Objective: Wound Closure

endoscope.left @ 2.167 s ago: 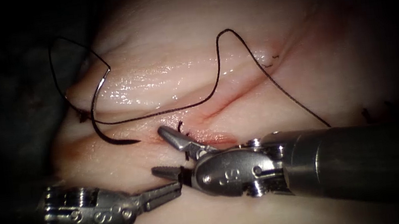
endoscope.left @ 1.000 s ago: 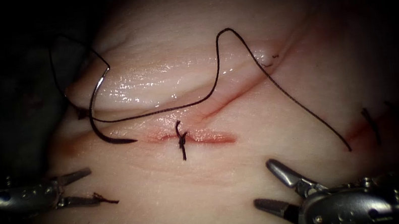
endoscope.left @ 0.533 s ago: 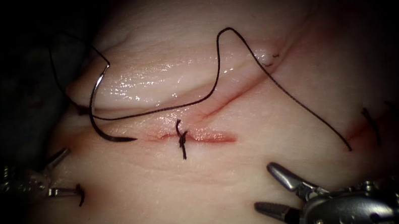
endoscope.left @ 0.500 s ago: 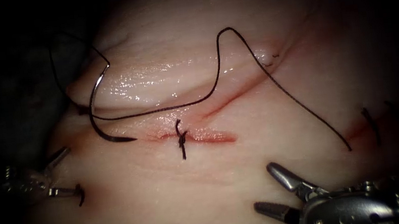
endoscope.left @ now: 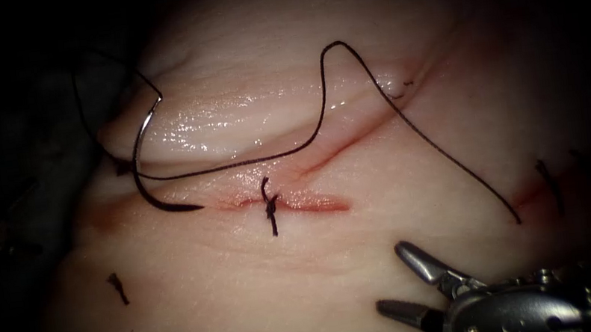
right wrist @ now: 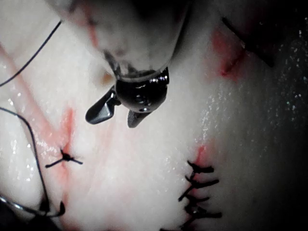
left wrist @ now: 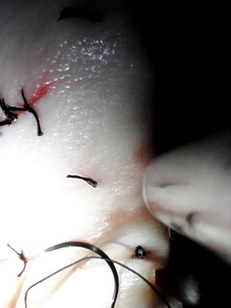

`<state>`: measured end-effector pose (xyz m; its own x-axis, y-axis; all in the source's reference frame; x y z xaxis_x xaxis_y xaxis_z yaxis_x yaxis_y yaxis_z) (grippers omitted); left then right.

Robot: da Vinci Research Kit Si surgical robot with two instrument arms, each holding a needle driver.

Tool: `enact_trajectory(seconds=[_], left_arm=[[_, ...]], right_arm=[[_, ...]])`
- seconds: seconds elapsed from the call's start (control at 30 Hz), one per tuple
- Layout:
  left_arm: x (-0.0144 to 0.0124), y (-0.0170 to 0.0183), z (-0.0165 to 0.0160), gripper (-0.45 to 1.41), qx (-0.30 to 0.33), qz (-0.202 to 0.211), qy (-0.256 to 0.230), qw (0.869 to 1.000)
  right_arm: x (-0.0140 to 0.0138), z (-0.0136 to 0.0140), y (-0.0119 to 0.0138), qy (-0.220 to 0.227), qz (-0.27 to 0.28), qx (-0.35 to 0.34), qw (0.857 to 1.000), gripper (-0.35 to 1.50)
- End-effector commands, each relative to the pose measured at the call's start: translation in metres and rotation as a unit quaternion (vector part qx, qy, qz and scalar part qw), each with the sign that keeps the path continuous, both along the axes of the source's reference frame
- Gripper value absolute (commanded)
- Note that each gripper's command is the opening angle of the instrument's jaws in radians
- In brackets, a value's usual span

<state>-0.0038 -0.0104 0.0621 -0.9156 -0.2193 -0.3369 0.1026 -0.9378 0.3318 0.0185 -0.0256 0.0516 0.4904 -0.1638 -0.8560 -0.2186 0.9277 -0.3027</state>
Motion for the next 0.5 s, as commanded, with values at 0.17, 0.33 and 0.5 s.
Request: enact_trajectory(seconds=[0.17,0.33,0.5], left_arm=[[-0.004,-0.0004,-0.0042,0.57,0.012,-0.045,-0.106,0.993],[-0.01,-0.0005,-0.0072,0.34,0.027,-0.078,-0.16,0.984],[-0.0165,-0.0002,-0.0071,0.36,0.041,-0.083,-0.172,0.981]], right_arm=[[0.0007,0.0004,-0.0004,0.001,0.0,0.001,1.0,1.21],[0.0007,0.0004,-0.0003,0.001,0.0,0.002,1.0,1.18],[0.0007,0.0004,-0.0003,0.001,0.0,0.002,1.0,1.18]])
